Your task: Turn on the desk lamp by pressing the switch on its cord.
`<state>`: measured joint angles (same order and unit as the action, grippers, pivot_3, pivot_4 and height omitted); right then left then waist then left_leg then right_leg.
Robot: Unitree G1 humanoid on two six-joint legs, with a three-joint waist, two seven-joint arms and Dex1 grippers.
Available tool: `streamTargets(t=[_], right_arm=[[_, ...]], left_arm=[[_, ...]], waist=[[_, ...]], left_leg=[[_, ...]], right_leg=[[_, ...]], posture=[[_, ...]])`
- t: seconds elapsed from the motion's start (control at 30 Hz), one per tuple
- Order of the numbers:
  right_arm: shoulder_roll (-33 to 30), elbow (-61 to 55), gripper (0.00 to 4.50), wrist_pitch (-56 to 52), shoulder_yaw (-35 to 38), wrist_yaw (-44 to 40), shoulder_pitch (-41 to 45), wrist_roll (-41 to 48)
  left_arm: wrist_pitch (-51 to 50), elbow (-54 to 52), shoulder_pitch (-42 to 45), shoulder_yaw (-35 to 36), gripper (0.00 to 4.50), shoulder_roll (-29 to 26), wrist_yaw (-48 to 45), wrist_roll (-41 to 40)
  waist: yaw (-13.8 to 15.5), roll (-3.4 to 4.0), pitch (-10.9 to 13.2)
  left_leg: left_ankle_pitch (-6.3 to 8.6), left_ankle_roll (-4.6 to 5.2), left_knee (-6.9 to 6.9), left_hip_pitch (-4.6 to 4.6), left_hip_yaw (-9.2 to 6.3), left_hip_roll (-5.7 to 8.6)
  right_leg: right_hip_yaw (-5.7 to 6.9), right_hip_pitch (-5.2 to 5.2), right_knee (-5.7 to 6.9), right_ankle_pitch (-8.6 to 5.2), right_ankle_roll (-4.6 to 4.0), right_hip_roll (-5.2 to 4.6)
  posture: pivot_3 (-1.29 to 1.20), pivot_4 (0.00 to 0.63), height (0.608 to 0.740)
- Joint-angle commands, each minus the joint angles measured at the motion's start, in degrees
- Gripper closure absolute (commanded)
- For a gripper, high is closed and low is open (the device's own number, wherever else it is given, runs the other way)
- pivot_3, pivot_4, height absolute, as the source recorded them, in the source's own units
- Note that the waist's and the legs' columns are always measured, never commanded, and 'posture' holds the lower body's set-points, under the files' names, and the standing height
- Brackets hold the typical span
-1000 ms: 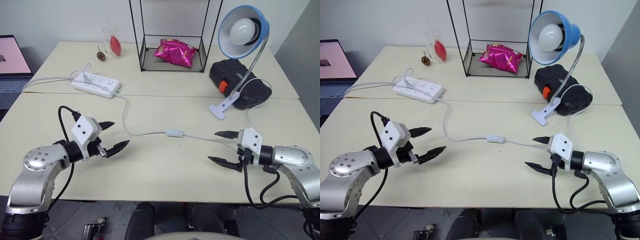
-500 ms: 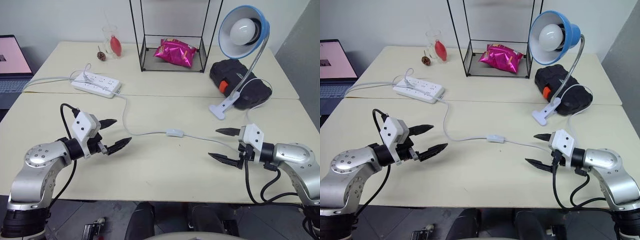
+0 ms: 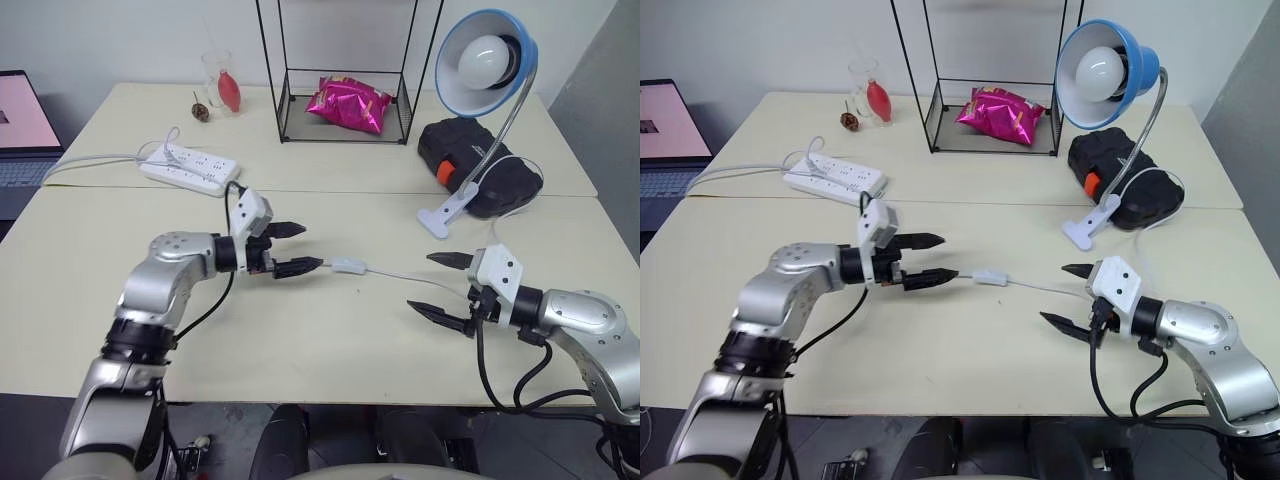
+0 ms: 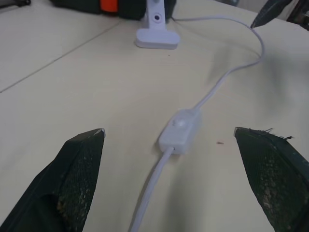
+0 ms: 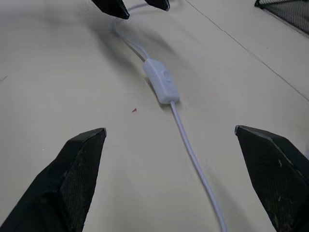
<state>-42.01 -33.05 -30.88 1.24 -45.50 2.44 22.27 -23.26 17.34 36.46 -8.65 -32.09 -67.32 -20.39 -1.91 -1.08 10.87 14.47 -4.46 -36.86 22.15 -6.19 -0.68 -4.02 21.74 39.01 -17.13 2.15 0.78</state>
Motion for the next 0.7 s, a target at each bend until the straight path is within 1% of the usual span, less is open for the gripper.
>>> streamTargets(t=[0.03,0.13,0.27,0.4,0.7], right_arm=[[0.5,-6.06,0.0,-6.91,2.18,3.81,-0.37,3.89],[0.33,-8.84,0.0,-9.38,2.58,5.35,-1.51,5.09],[0.2,-11.43,0.0,-11.1,2.86,6.84,-3.33,5.9],[0.26,-13.32,0.0,-11.97,2.65,7.79,-4.54,6.5],[-0.24,-14.51,0.0,-12.12,2.33,8.19,-5.65,7.11]], left_arm=[[3.14,7.22,4.56,-2.38,0.02,1.3,-5.96,2.23],[5.41,12.36,7.33,-3.45,0.02,2.66,-8.5,4.02],[7.68,18.28,9.87,-4.2,0.02,4.63,-10.36,6.35],[8.65,20.35,10.44,-5.15,0.02,5.84,-12.36,7.99],[9.49,25.0,12.04,-4.91,0.02,9.27,-12.33,10.42]], waist=[[-0.09,0.0,0.0],[0.0,0.0,0.0],[0.07,0.0,0.0],[0.01,0.0,0.0],[0.04,-0.01,-0.01]], left_leg=[[0.0,0.0,0.0,0.03,0.0,0.0],[0.0,0.0,-0.02,0.25,-0.03,0.0],[-0.01,0.01,-0.1,0.62,-0.05,0.01],[0.0,0.01,-0.1,0.63,-0.07,0.02],[-0.01,0.02,-0.14,0.62,-0.08,0.03]], right_leg=[[0.0,0.02,0.0,0.01,-0.02,0.0],[0.04,0.19,0.02,0.15,-0.25,0.01],[0.06,0.49,0.05,0.17,-0.27,0.01],[0.07,0.5,0.04,0.17,-0.27,0.0],[0.08,0.49,0.06,0.19,-0.23,0.01]], posture=[[0.0,0.15,0.74],[0.0,0.15,0.74],[0.0,0.15,0.74],[0.0,0.15,0.74],[0.0,0.15,0.74]])
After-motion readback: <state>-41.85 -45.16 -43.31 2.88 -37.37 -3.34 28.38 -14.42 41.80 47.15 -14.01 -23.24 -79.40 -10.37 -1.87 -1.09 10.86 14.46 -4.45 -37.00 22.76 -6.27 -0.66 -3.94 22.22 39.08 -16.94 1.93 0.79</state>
